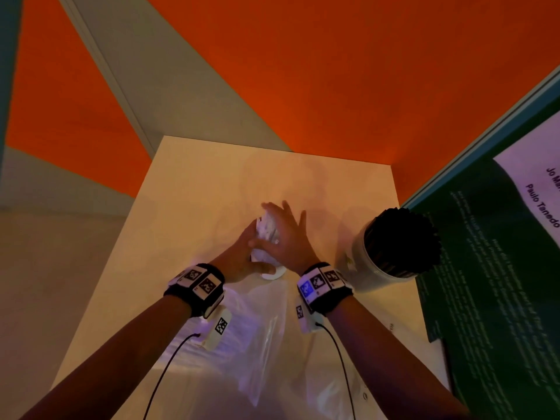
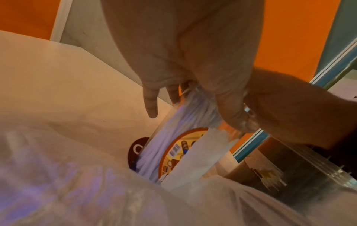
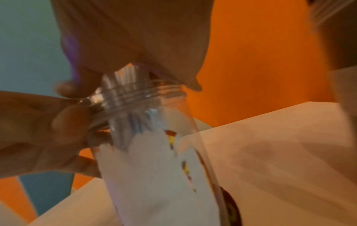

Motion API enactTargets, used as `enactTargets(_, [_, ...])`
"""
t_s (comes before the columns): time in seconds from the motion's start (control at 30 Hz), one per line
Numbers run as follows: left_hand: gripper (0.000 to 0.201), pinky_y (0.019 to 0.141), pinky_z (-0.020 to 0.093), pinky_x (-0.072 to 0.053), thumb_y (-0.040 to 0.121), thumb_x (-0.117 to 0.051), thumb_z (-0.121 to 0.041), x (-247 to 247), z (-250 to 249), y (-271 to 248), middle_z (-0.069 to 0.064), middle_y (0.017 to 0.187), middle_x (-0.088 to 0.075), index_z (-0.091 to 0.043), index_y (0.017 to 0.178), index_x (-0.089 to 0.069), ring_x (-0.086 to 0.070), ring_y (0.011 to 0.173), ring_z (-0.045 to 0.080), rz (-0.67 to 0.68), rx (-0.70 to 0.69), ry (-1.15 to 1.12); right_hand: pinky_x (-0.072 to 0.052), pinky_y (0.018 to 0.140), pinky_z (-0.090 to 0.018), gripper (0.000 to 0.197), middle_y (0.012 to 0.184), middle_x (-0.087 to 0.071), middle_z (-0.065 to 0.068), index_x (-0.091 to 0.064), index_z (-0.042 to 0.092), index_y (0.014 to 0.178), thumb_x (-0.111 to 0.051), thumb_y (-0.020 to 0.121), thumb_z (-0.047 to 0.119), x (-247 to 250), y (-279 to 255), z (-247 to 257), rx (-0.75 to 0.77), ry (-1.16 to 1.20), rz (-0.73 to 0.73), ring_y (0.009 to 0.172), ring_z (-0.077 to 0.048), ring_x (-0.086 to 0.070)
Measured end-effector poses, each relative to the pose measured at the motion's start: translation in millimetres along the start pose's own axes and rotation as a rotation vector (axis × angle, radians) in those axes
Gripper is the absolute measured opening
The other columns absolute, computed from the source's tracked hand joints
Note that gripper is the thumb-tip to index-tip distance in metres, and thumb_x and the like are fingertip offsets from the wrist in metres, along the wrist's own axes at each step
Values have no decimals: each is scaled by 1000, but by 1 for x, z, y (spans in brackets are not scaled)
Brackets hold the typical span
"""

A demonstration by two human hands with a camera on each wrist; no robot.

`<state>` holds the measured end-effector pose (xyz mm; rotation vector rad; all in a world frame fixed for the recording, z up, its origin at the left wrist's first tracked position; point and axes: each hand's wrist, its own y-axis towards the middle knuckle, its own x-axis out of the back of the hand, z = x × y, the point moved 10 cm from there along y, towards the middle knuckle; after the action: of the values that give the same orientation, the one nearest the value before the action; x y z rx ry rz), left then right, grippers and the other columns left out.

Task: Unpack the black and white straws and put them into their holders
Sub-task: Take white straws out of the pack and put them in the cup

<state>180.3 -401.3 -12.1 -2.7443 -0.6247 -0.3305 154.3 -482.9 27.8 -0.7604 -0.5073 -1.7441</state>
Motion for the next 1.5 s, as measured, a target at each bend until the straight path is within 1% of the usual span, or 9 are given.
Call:
enactTargets(0.17, [68, 79, -4, -35, 77, -78, -14, 3, 12, -3, -11, 115, -51, -12, 134, -40, -51, 119, 18, -75, 23, 77, -47, 91, -38, 21, 113, -59, -4, -62, 14, 109, -62, 88, 16, -9, -4, 47, 238, 110, -90, 103, -22, -58])
enactTargets(0.3, [83, 82, -3, -34, 74, -80, -14, 1, 7, -2, -25, 122, -41, -37, 130, -24, -45, 111, -16, -71, -24, -7, -49, 78, -24, 22, 104, -63, 1, -69, 22, 101, -56, 85, 15, 19, -9, 42, 170, 181, -334, 90, -14, -62])
enactTargets(0.43, [109, 102, 17, -29, 70, -84, -31, -1, 14, -1, -19, 145, -24, -29, 149, -8, -26, 131, -6, -42, 52, -25, -53, 79, -29, 11, 92, -68, -4, -72, 11, 87, -62, 84, 6, 61, -8, 18, 54, 309, -589, 86, -14, -65])
enactTargets(0.7, [95, 101, 15, -37, 71, -84, -23, 0, 3, -1, -10, 140, -39, -26, 142, -21, -38, 129, -4, -44, -16, -51, -46, 90, -24, 43, 129, -44, -6, -64, 16, 120, -74, 80, 30, 41, -1, 1, 29, 114, -339, 109, -20, -54])
enactTargets(0.87, [134, 106, 23, -27, 63, -88, -29, 4, 13, -4, -17, 153, -4, -27, 149, 15, -14, 135, -2, -22, 113, 34, -39, 99, -25, 75, 140, -44, 2, -30, 31, 146, -67, 82, 45, 38, -2, 10, 31, 243, -193, 125, -11, -45])
enactTargets(1.1, [67, 68, 26, -39, 53, -63, -85, 9, -2, -62, -10, 93, -46, -33, 91, -44, -45, 82, 11, -260, 81, 461, -46, 83, -29, 21, 102, -60, -8, -60, 6, 103, -47, 88, 13, 92, -89, -2, 153, 84, -565, 95, -21, -58])
enactTargets(1.2, [69, 56, 25, -30, 52, -44, -97, -43, 15, -84, -15, 78, -47, -34, 79, -37, -42, 65, 4, 30, 221, 640, -40, 67, -25, 22, 73, -59, -4, -60, 7, 69, -44, 70, -8, 58, -121, -19, 39, 78, -270, 68, -15, -53])
enactTargets(1.33, [43, 68, 31, -37, 85, -55, -54, -88, 20, -105, 2, 98, -56, -19, 105, -39, -54, 82, 21, 276, 250, 773, -44, 85, -21, 29, 100, -72, -9, -73, 7, 92, -49, 81, -4, -46, -169, -34, -140, -67, 502, 93, -20, -64])
enactTargets(1.5, [15, 65, 38, -46, 89, -57, -19, -88, -13, -133, 11, 90, -64, -14, 94, -45, -59, 74, 27, 242, 158, 539, -38, 94, -33, 25, 113, -62, -25, -63, -7, 108, -48, 92, 4, -93, -184, 3, -53, -73, 463, 108, -34, -57])
